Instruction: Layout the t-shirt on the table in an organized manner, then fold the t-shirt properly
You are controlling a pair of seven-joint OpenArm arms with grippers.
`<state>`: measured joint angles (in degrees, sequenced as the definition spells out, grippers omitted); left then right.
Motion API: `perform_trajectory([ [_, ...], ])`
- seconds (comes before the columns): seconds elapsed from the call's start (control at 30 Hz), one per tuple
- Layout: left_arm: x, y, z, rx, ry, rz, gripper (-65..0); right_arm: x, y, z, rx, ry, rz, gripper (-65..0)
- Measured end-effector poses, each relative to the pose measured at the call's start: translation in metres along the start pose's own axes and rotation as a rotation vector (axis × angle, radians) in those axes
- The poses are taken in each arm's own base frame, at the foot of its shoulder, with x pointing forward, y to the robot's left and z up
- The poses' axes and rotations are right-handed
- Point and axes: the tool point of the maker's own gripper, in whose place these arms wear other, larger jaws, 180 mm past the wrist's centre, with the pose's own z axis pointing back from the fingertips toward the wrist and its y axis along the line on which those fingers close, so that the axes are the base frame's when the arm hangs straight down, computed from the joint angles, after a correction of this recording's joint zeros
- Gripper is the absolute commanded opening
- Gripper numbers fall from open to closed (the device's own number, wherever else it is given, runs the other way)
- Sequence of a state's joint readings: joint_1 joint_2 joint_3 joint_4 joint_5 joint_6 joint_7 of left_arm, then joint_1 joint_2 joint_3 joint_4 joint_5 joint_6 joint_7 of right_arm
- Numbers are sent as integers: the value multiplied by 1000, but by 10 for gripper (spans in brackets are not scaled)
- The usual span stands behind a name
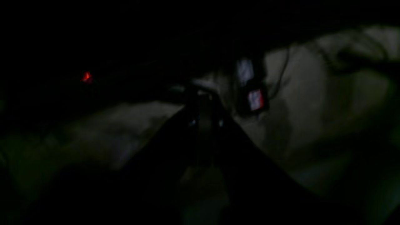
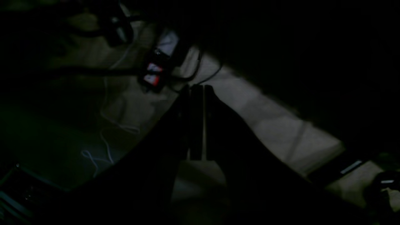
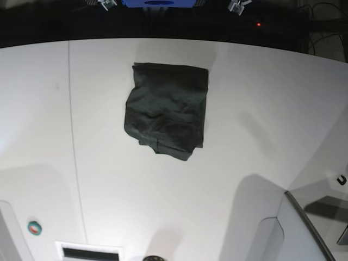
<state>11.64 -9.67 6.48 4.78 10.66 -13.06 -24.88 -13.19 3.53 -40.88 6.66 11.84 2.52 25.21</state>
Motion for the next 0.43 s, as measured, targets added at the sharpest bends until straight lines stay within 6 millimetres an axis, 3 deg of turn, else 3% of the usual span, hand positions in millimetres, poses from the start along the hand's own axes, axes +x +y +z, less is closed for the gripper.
perform_trajectory([
  [0.1,-16,8,7,33,29,-17,-650,-19,11,5,2,38,4,-638],
  [0.17,-19,24,11,68,36,-32,-650,-19,6,5,-15,41,10,-636],
  [0.33,5,46,7,121,-3,-54,-650,13,-17,-2,-57,-31,23,-636],
  [0.43,18,43,2,124,-28,-70,-650,9,-23,-1,-64,-20,26,-636],
])
